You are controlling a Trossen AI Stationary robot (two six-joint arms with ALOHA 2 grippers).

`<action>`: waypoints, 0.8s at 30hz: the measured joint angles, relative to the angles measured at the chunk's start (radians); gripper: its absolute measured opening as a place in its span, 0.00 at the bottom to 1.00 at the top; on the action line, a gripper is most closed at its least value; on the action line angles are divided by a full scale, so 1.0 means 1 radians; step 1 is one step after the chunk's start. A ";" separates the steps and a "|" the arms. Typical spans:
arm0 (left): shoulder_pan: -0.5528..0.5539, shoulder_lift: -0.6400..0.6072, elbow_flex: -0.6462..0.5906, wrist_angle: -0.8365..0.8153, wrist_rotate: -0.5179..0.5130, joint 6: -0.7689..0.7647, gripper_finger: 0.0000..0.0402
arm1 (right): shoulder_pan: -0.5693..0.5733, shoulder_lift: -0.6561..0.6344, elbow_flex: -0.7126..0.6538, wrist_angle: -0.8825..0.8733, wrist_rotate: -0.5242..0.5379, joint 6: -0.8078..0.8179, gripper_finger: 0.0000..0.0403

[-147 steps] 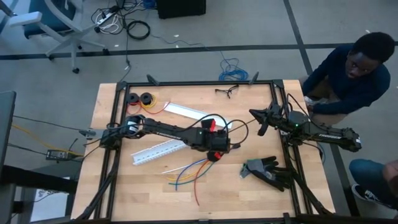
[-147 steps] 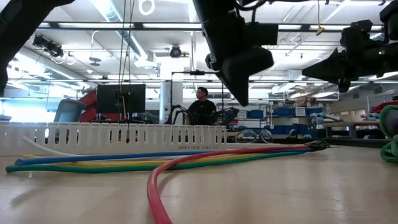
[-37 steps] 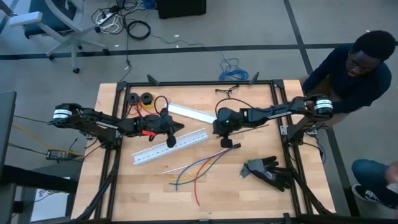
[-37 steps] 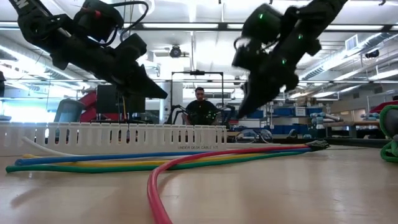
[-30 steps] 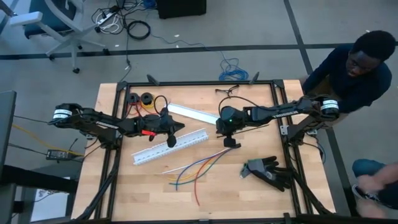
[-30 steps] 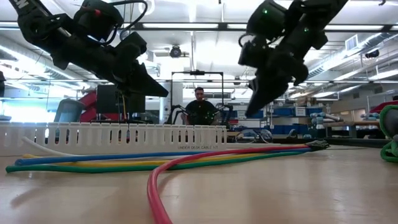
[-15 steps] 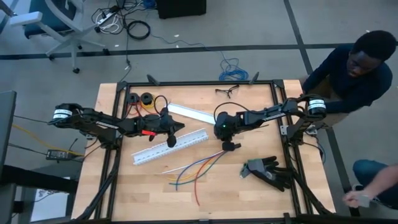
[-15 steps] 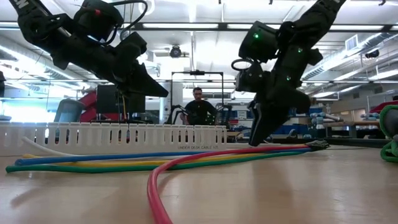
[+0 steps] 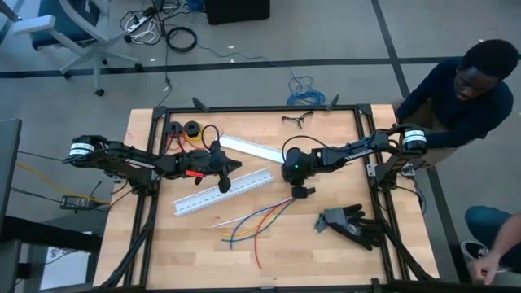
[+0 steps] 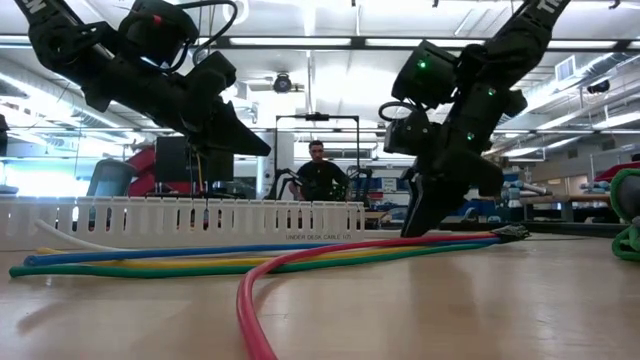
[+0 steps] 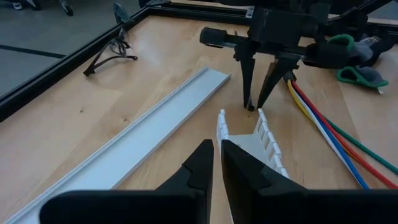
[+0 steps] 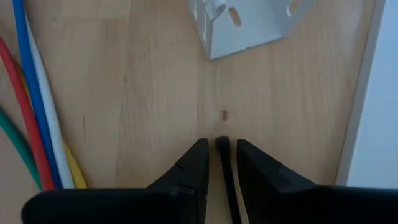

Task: Ziptie cables
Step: Wrap the black zip tie on the cables

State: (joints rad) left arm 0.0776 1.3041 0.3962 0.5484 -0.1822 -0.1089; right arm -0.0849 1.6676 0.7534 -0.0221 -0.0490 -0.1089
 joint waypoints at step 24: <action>0.001 0.000 -0.001 0.037 -0.032 0.002 0.10 | -0.002 -0.168 0.010 0.033 0.008 0.003 0.01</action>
State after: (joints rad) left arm 0.0784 1.3045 0.3950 0.5850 -0.2144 -0.1067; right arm -0.0868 1.4999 0.7639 0.0113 -0.0410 -0.1064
